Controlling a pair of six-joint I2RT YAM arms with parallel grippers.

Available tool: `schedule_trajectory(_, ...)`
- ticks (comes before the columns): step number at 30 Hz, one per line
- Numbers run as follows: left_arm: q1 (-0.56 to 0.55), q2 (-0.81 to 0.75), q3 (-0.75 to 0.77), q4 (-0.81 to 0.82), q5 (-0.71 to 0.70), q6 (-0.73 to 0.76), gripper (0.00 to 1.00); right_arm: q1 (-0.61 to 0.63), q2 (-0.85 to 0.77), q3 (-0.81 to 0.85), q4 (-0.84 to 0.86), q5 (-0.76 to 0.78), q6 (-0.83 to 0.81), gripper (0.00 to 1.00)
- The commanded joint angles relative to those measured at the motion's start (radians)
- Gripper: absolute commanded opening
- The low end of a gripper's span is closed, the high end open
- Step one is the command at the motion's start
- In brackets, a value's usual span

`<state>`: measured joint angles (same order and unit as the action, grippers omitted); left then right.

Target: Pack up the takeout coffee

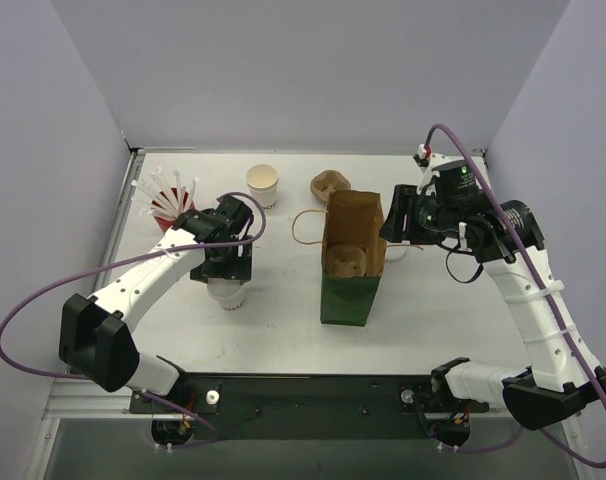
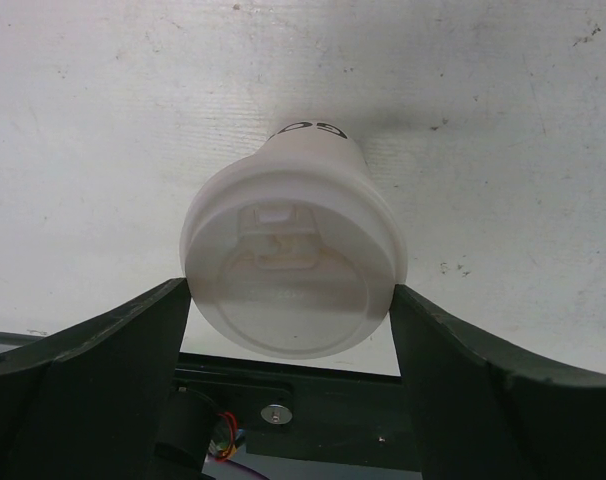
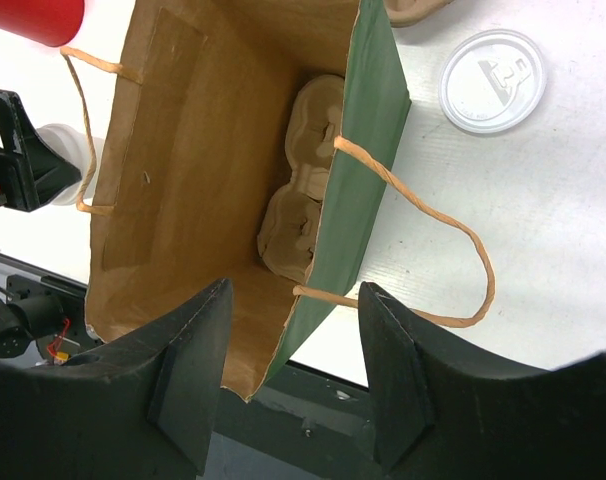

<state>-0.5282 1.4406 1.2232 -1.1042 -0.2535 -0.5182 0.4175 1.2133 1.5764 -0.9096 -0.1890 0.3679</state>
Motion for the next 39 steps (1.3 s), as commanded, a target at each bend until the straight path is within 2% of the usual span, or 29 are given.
schedule_trajectory(1,0.002,0.010,-0.005,0.033,0.002,-0.017,0.89,-0.006,-0.021,-0.015,-0.009,-0.007,-0.007,0.49)
schedule_trajectory(8,0.002,0.026,-0.001,0.029,-0.012,-0.016,0.84,-0.009,-0.023,-0.016,-0.009,-0.009,-0.011,0.49)
schedule_trajectory(22,0.002,0.001,-0.028,0.052,-0.001,-0.014,0.92,-0.011,-0.024,-0.019,-0.011,-0.012,-0.012,0.49)
schedule_trajectory(39,0.010,-0.003,-0.063,0.081,0.008,-0.019,0.88,-0.011,-0.026,-0.026,-0.011,-0.013,-0.012,0.49)
